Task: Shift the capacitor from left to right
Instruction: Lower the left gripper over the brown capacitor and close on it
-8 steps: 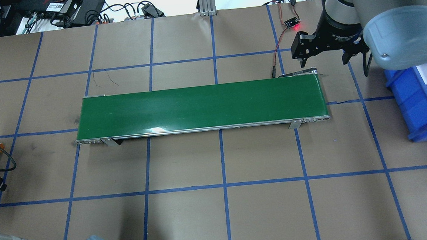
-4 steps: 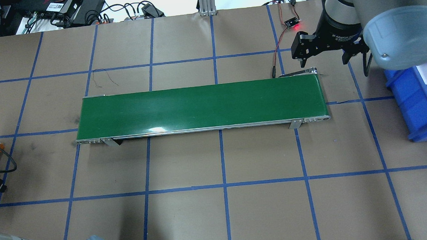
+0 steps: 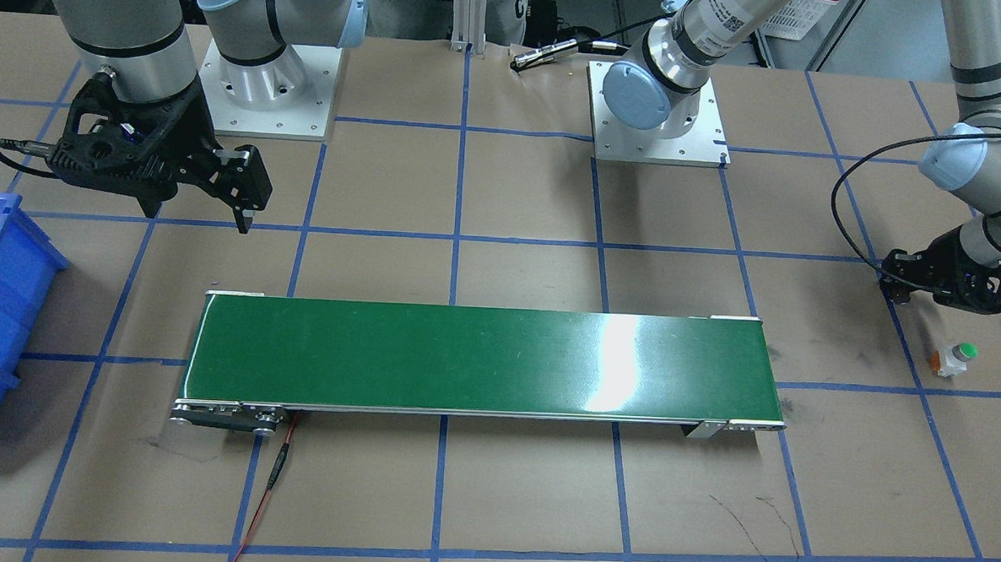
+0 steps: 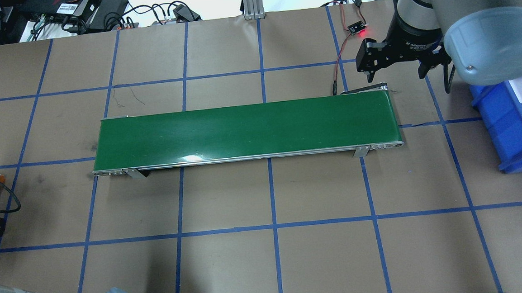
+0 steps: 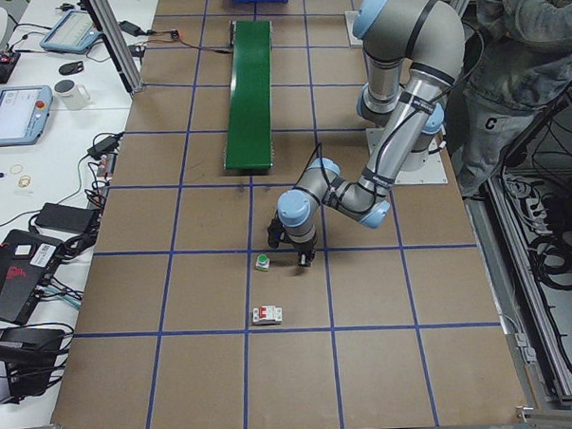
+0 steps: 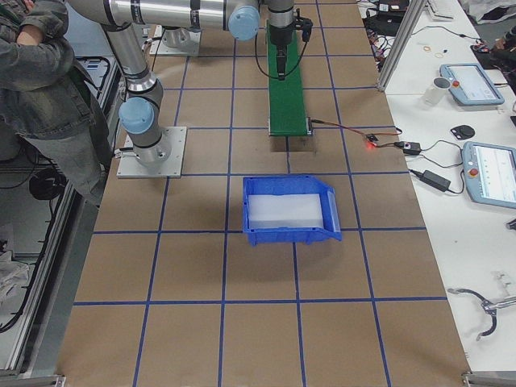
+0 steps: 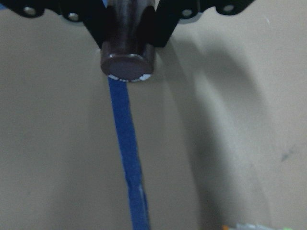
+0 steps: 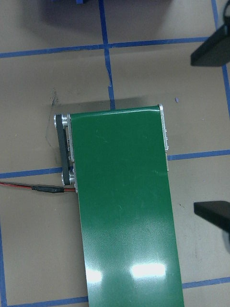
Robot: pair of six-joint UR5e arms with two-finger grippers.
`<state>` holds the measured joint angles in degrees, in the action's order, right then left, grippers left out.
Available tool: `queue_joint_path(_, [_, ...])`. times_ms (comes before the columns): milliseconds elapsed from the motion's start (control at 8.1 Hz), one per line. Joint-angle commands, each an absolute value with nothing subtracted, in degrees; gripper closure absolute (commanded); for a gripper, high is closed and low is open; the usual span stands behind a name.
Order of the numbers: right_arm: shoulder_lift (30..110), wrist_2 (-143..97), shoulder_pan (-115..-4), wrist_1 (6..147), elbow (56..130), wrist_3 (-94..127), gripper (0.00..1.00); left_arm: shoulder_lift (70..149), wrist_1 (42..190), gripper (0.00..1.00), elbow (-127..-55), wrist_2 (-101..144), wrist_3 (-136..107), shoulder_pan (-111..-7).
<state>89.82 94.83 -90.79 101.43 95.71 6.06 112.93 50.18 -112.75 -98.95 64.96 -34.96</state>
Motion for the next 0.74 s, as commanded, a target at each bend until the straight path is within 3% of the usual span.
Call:
queue_joint_path(0, [89.8, 94.8, -90.8, 101.4, 95.7, 6.1, 0.0, 112.9, 50.2, 0.83, -112.8, -100.3, 66.4, -35.1])
queue_joint_path(247, [89.8, 94.8, -90.8, 101.4, 95.7, 6.1, 0.0, 111.7, 50.2, 0.99, -112.8, -100.2, 66.3, -35.9])
queue_joint_path(617, [89.8, 94.9, -90.8, 101.4, 95.7, 6.1, 0.0, 103.2, 51.4, 1.0, -112.4, -100.9, 53.2, -45.6])
